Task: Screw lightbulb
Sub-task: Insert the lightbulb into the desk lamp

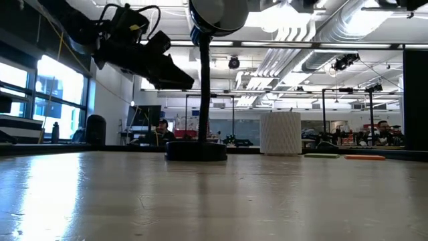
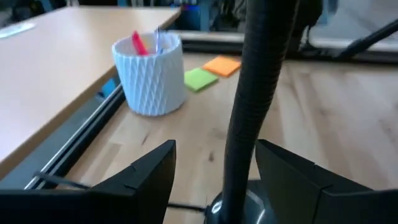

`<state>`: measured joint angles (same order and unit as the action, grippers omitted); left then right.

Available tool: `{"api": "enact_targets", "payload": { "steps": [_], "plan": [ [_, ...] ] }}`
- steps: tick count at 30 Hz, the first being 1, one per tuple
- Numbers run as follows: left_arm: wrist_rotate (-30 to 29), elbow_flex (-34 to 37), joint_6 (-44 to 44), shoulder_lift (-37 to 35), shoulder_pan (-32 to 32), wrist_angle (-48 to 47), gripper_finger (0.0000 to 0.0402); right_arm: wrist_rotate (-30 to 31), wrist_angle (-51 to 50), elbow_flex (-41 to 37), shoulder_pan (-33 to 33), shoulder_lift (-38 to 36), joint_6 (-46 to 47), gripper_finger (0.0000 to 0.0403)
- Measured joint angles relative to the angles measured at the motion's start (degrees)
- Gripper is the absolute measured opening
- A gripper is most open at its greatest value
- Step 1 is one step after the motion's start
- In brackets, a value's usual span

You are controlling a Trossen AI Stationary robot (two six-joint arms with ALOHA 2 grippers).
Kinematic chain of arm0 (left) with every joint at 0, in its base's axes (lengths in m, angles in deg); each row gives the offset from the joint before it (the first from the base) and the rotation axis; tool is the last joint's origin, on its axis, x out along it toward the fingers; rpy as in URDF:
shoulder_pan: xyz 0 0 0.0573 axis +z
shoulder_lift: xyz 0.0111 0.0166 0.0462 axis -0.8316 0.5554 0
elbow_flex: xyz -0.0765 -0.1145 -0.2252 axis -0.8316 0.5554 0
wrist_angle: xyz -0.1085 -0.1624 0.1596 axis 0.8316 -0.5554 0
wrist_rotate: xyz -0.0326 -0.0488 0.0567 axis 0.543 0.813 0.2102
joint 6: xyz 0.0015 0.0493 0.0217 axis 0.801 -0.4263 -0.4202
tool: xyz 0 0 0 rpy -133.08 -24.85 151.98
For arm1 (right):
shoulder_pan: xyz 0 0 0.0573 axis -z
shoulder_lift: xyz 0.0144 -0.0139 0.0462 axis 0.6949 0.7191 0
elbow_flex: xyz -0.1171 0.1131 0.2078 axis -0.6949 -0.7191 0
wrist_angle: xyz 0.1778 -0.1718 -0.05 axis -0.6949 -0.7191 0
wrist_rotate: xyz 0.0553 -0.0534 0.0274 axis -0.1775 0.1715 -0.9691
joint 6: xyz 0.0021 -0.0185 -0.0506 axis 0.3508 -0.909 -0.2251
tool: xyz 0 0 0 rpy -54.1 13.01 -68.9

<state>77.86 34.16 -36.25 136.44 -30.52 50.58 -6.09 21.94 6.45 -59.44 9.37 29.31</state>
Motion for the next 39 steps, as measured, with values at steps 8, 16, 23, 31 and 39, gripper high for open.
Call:
{"api": "enact_targets", "payload": {
  "steps": [8, 16, 23, 31, 39],
  "plan": [
    [-1.52, 13.52, 7.43, -0.02, 5.31, 25.21, 0.0216, 2.11, -6.22, 12.34, 0.02, 8.34, -9.48, 0.0191],
    [4.63, 10.69, 8.65, 0.0, 5.9, 26.75, 0.0216, 16.77, -30.47, 30.35, 0.06, 18.0, -13.86, 0.0248],
    [17.7, 5.7, 5.62, -0.04, 9.37, 26.87, 0.0215, 22.55, -43.4, 43.5, -0.09, 26.27, -19.38, 0.0289],
    [34.39, 0.0, 10.43, 0.0, 16.6, 26.9, 0.0216, 34.38, -48.0, 51.43, -0.43, 33.83, -36.03, 0.0293],
    [35.48, -4.17, 10.46, 0.25, 20.12, 26.87, 0.0216, 38.28, -45.71, 52.3, -0.04, 36.66, -51.92, 0.0293]
  ]
}}
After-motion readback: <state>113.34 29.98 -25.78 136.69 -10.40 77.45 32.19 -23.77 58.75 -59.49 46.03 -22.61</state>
